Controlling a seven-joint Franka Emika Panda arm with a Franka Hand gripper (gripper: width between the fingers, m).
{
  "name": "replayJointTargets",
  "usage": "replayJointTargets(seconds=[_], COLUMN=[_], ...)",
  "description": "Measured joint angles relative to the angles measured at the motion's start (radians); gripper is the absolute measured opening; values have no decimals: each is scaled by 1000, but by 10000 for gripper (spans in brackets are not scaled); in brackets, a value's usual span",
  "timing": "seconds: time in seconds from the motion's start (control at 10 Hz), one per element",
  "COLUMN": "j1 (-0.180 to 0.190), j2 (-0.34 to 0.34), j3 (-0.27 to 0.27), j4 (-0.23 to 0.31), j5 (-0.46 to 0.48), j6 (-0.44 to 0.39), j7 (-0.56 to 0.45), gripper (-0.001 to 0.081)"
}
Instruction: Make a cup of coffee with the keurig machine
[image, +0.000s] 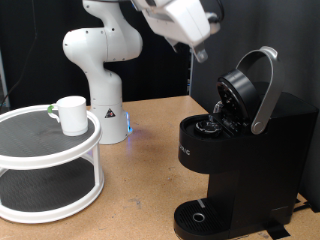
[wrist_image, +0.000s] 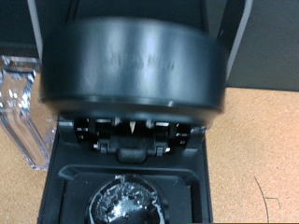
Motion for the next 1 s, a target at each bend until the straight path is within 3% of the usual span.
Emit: replayJointTargets(seconds=[0.5,1.0], j1=[-15,-7], j2=[-4,9], j3=[-22,-5], j4=[100,103], j5=[-5,43], j6=[-129,-134], j7=[40,43], gripper=[806,806])
